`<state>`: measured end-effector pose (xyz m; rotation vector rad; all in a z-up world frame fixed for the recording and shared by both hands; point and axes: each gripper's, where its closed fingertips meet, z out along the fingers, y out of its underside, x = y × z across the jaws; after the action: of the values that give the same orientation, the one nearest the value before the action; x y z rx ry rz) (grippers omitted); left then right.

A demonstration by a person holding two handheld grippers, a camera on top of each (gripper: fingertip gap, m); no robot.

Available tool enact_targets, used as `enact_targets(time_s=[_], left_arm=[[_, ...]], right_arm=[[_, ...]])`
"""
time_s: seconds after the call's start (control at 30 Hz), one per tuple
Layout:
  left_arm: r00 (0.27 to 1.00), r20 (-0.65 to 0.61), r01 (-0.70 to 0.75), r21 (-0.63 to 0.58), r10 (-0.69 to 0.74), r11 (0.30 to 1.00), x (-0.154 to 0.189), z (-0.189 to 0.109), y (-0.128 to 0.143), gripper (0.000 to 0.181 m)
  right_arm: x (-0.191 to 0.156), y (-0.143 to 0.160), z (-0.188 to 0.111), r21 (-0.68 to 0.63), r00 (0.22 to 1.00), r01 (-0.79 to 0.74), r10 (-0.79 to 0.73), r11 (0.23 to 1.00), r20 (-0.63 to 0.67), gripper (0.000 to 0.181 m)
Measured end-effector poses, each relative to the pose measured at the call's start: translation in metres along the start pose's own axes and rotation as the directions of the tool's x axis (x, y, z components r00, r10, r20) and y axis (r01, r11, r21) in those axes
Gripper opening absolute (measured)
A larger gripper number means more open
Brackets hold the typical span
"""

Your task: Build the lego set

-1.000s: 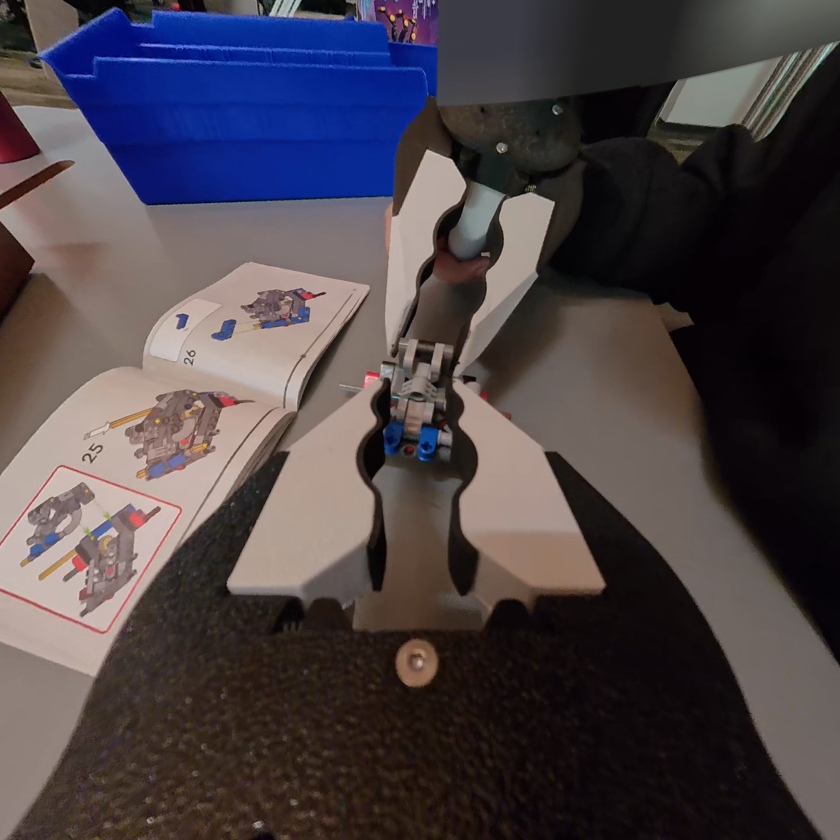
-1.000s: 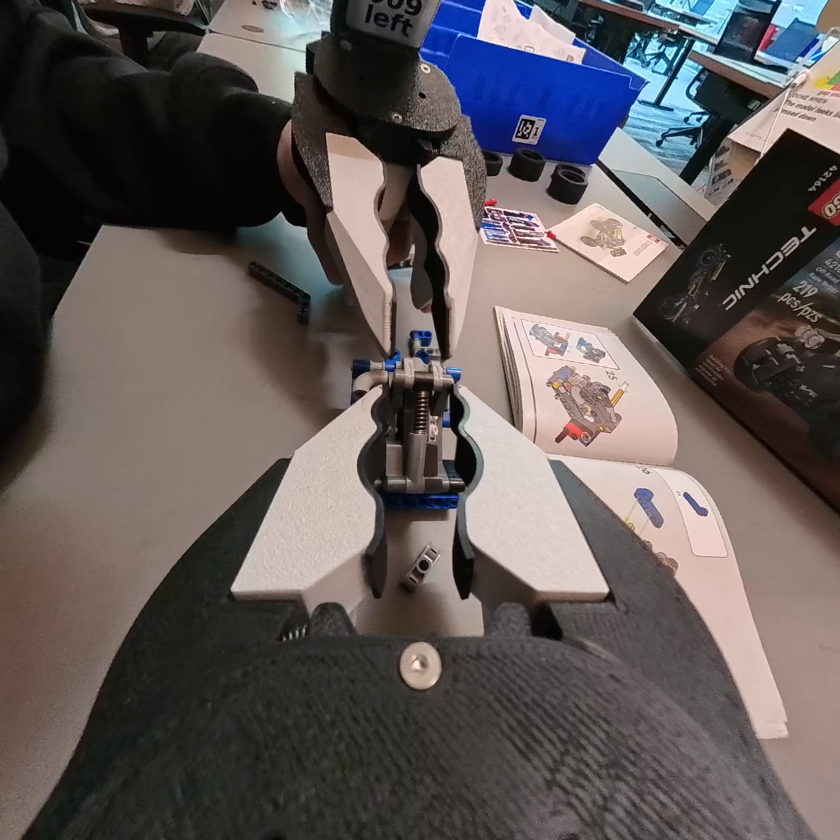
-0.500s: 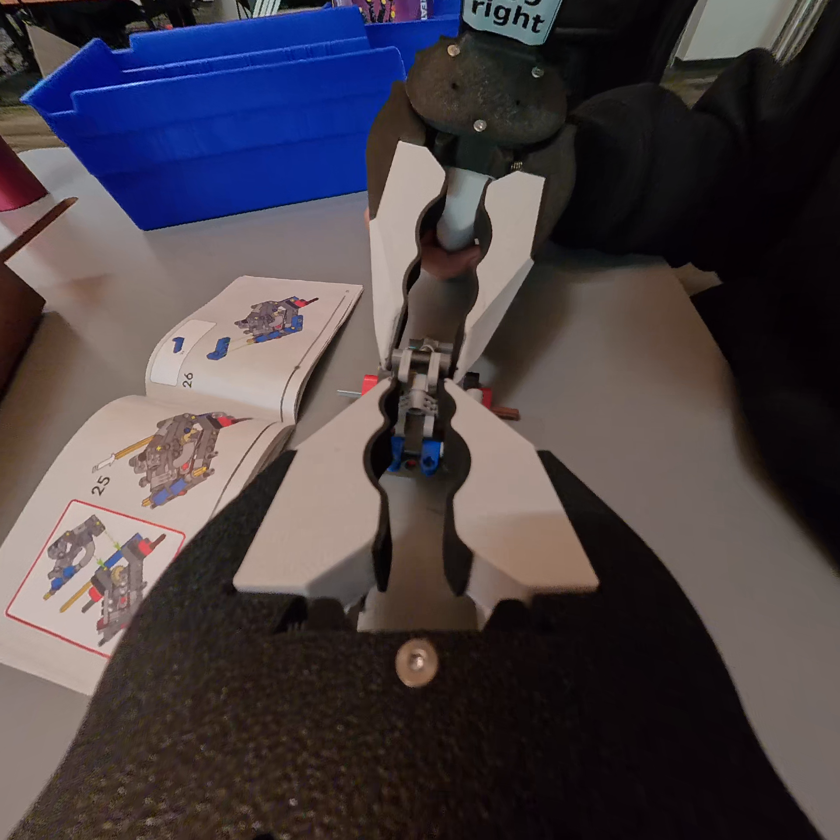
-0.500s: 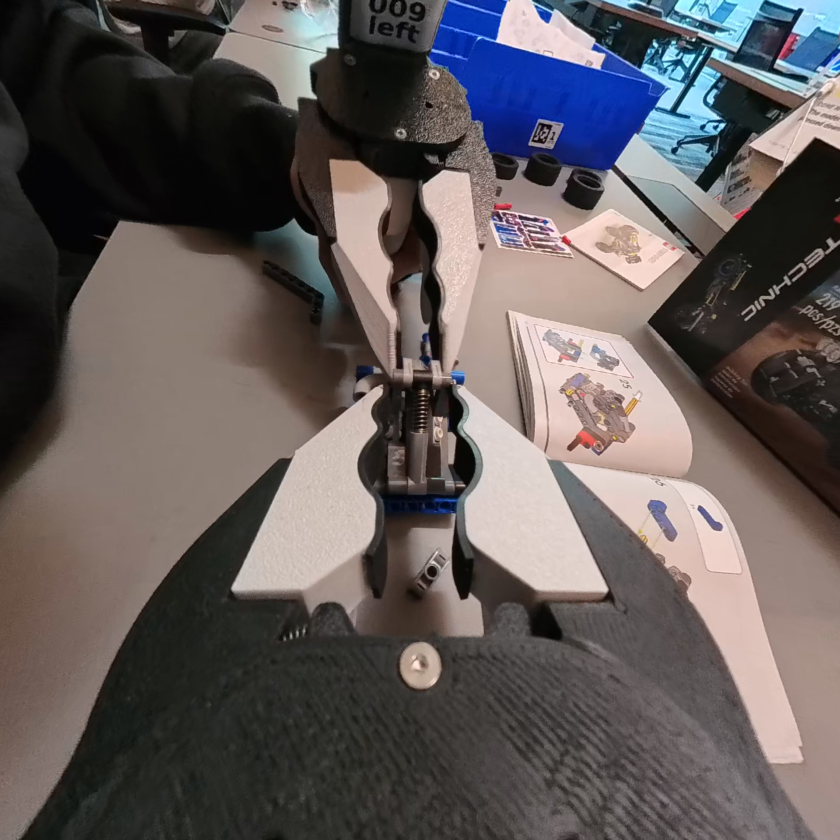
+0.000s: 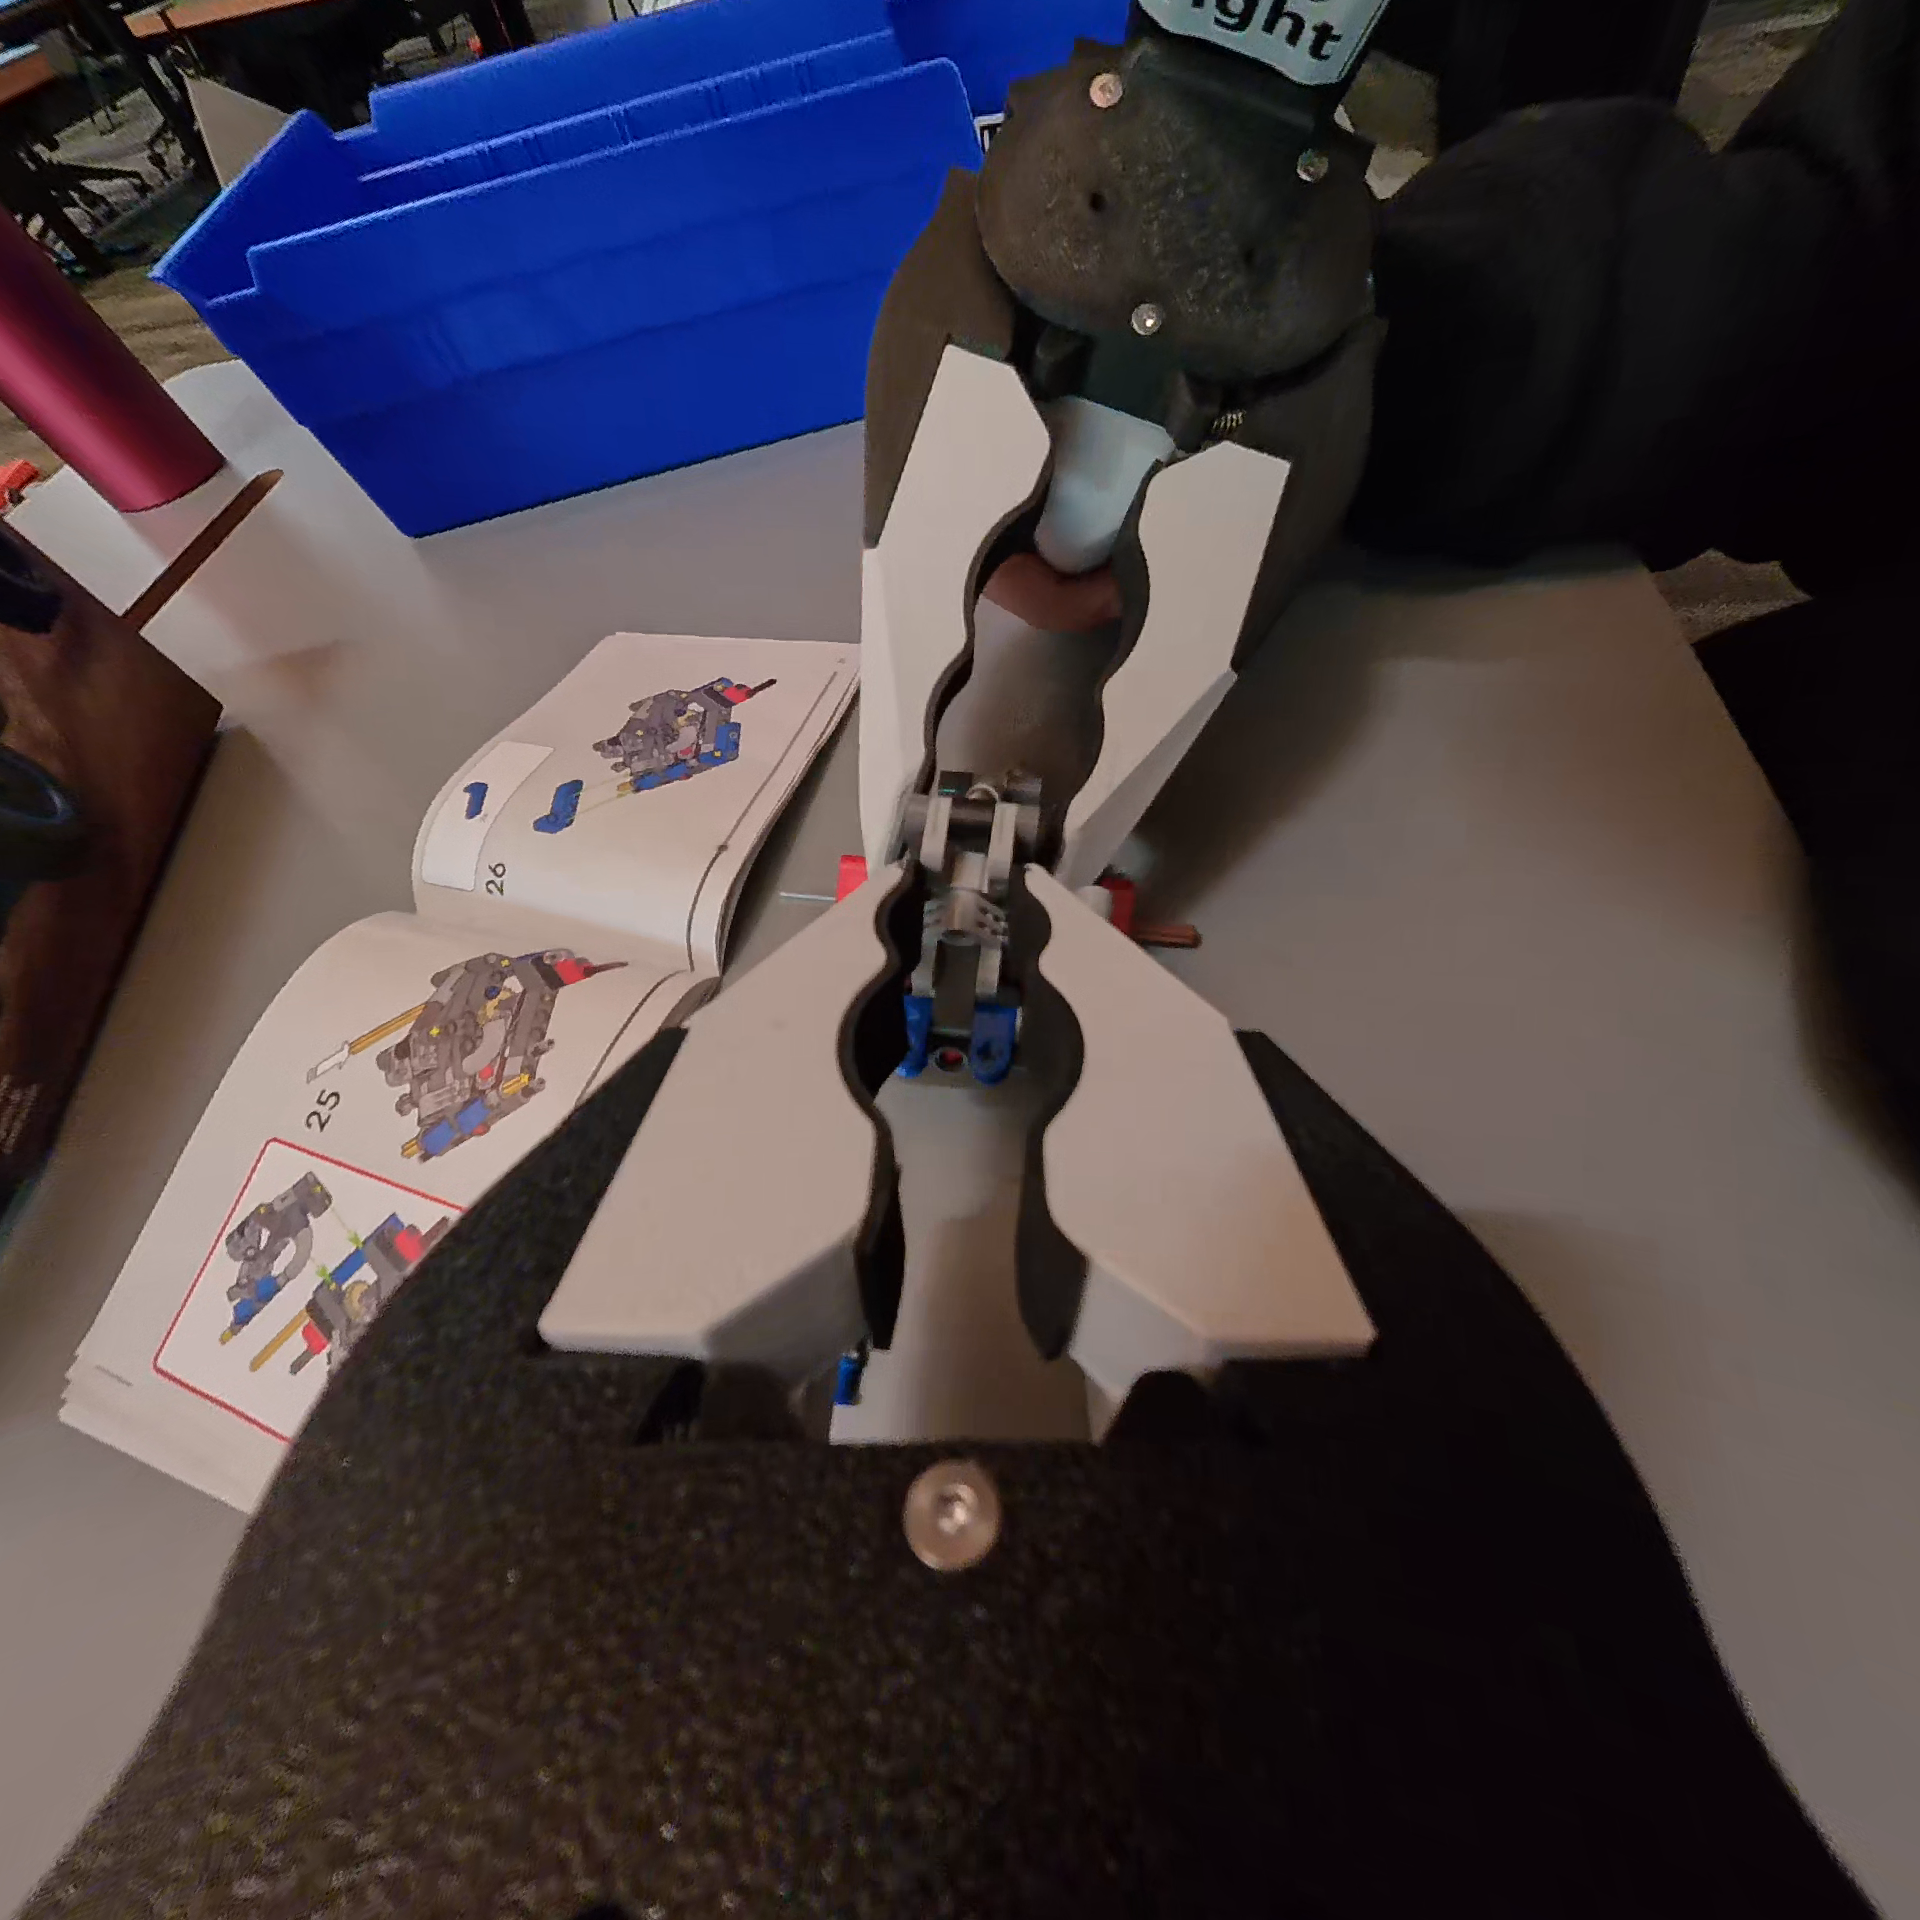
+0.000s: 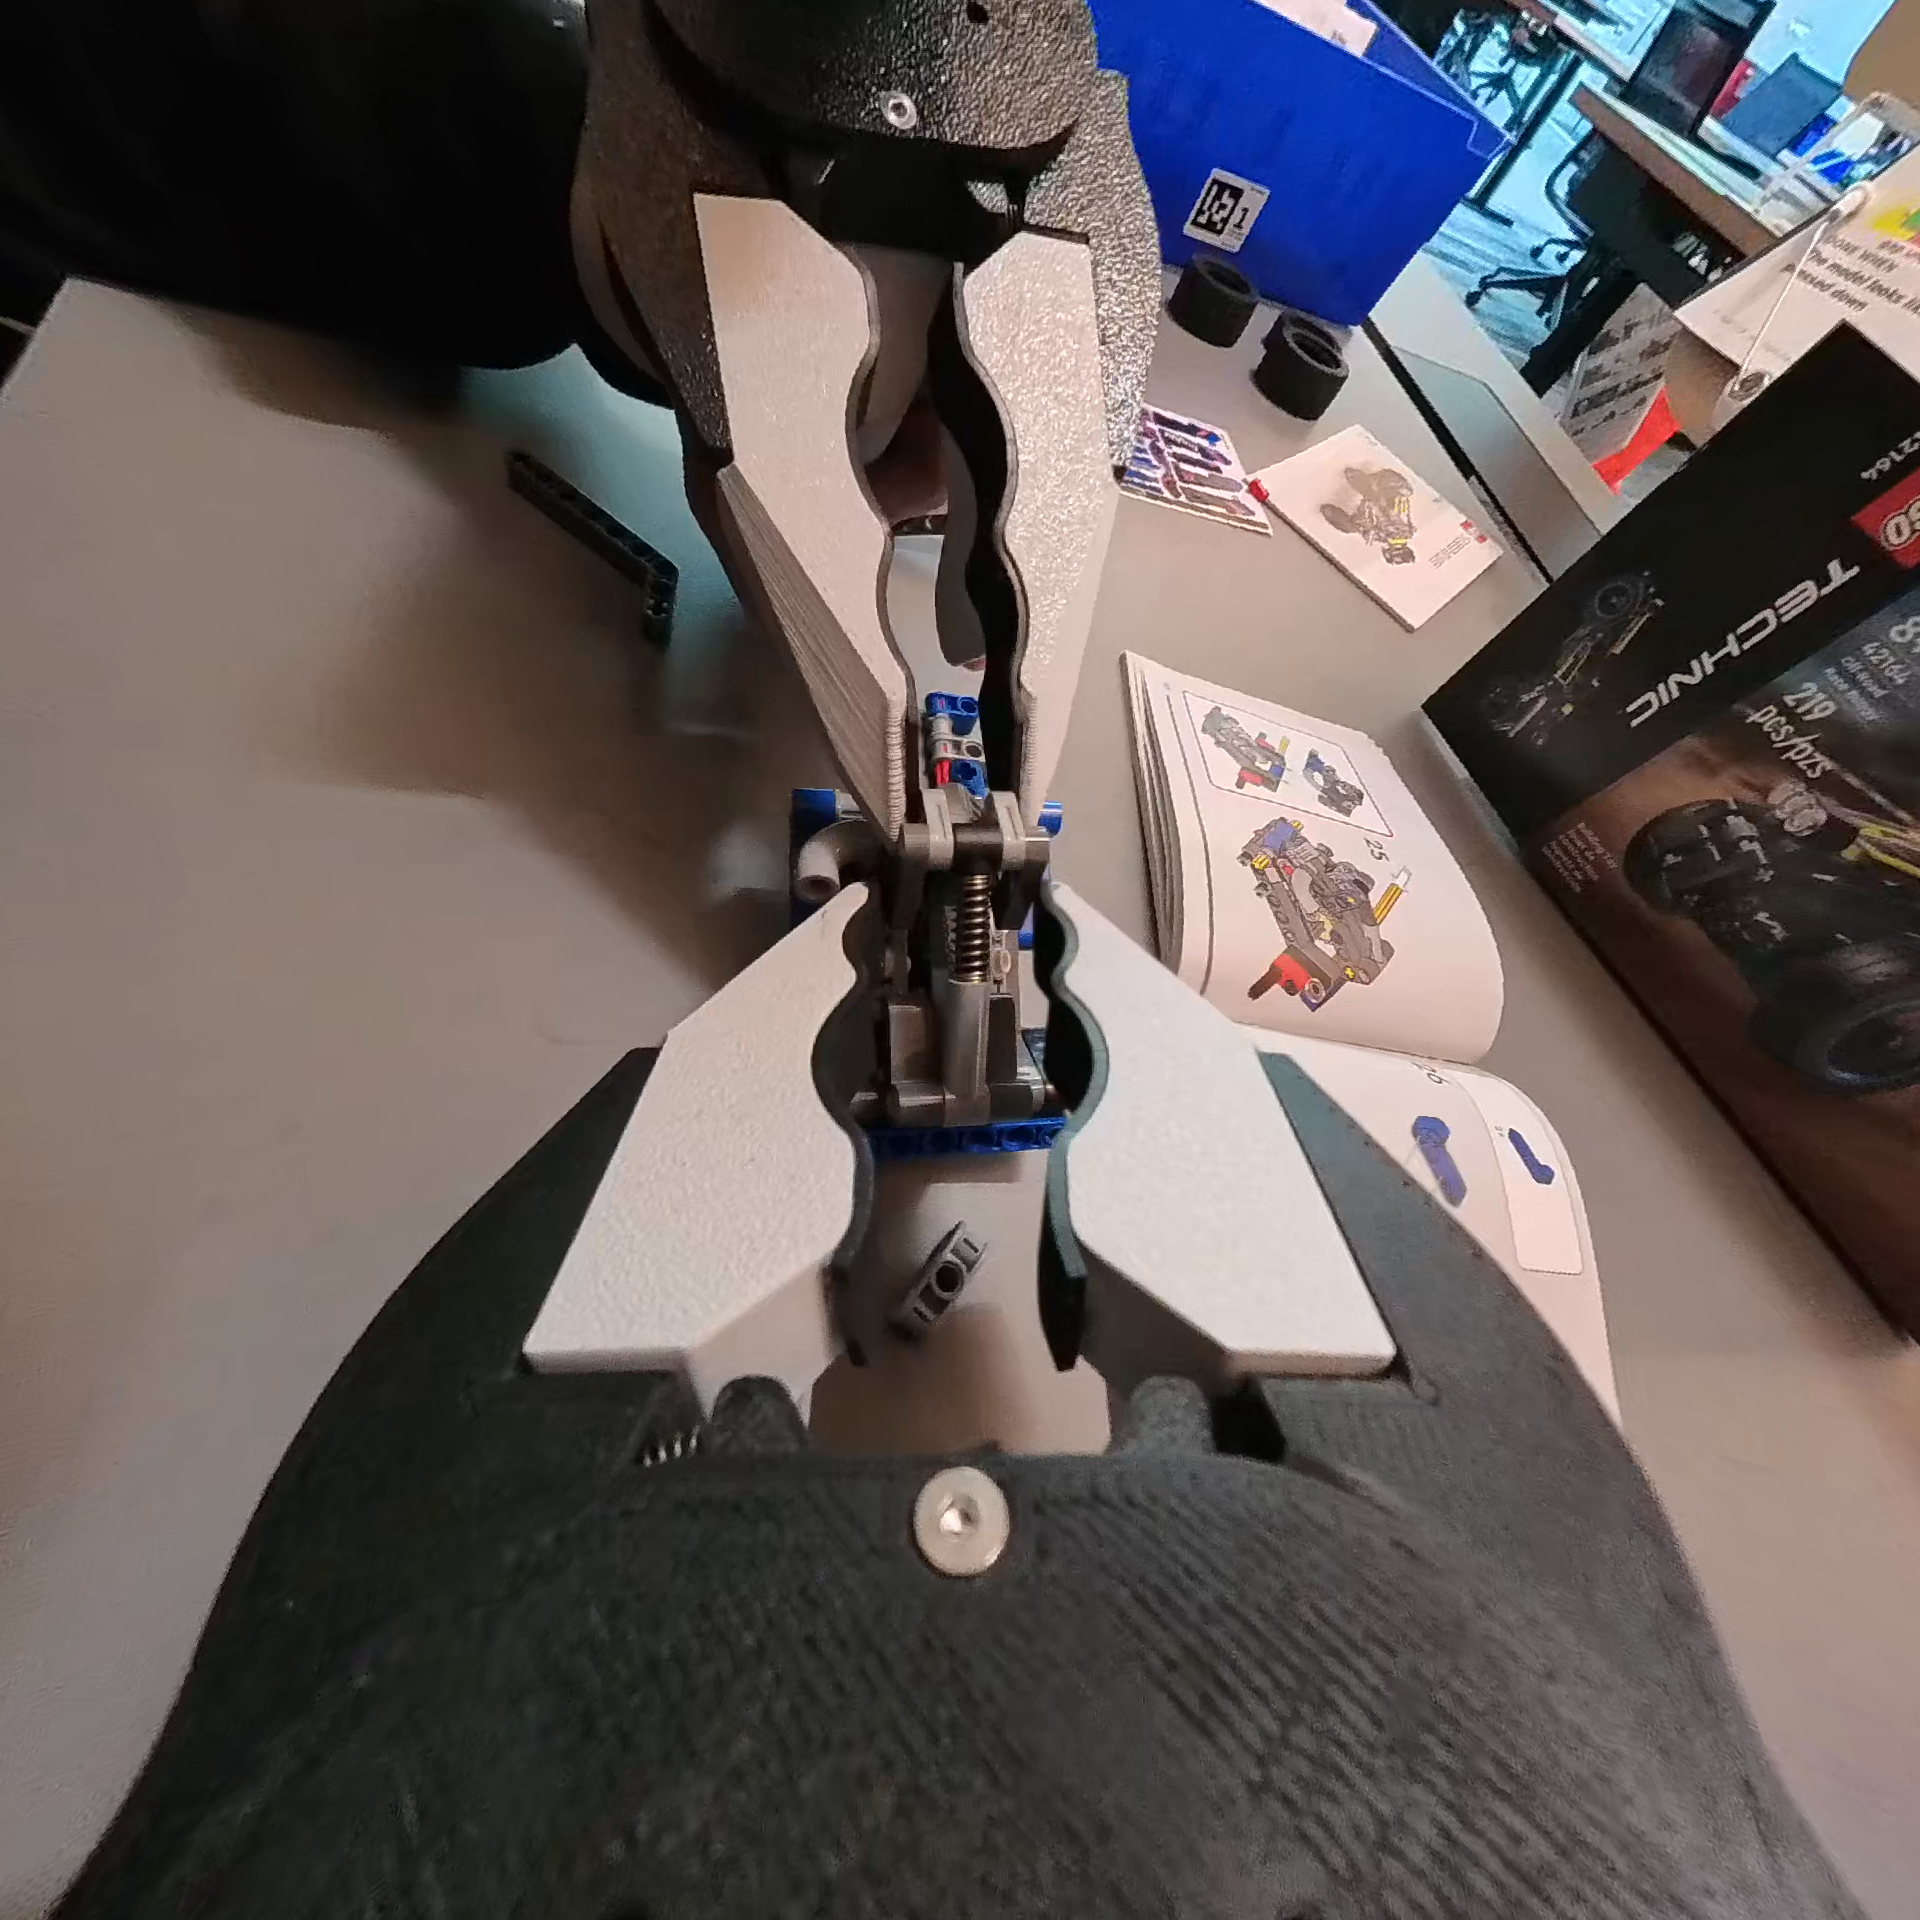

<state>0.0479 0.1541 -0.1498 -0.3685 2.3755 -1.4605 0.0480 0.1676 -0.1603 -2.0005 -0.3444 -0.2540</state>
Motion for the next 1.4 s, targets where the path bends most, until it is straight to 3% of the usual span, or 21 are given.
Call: enact_targets(time_s=[0.27, 0.47, 0.8, 1.17, 1.27, 1.33, 1.4], left_arm=[[1.0, -0.007, 0.008, -0.036, -0.008, 0.999, 0.001, -0.001, 0.003, 0.013], [0.994, 0.041, -0.098, -0.136, 0.105, 0.986, -0.002, -0.001, 0.007, 0.012], [0.995, 0.015, -0.089, -0.261, 0.096, 0.961, -0.001, -0.006, 0.008, 0.013], [0.998, -0.025, -0.057, -0.181, 0.054, 0.982, 0.003, -0.004, 0.006, 0.013], [0.998, -0.043, -0.056, -0.177, 0.049, 0.983, 0.005, -0.004, 0.008, 0.013], [0.998, -0.048, -0.049, -0.174, 0.042, 0.984, 0.006, -0.004, 0.009, 0.013], [0.998, -0.048, -0.048, -0.178, 0.04, 0.983, 0.005, -0.003, 0.011, 0.013]], right_arm=[[-0.002, 0.001, 0.002, -0.033, 1.0, -0.017, 0.017, 0.999, 0.019, 0.024], [0.0, 0.007, 0.004, -0.128, 0.999, 0.032, -0.033, 0.991, -0.004, 0.023], [-0.002, 0.005, 0.005, -0.14, 1.0, 0.025, -0.025, 0.99, 0.002, 0.023], [-0.006, 0.001, 0.002, -0.056, 0.997, -0.035, 0.039, 0.998, 0.059, 0.023], [-0.005, -0.005, 0.0, -0.003, 0.995, -0.074, 0.074, 0.997, 0.067, 0.033], [-0.008, -0.014, -0.002, 0.051, 0.989, -0.106, 0.1, 0.993, 0.106, 0.027], [-0.009, -0.006, 0.001, 0.0, 0.991, -0.084, 0.084, 0.996, 0.106, 0.023]])
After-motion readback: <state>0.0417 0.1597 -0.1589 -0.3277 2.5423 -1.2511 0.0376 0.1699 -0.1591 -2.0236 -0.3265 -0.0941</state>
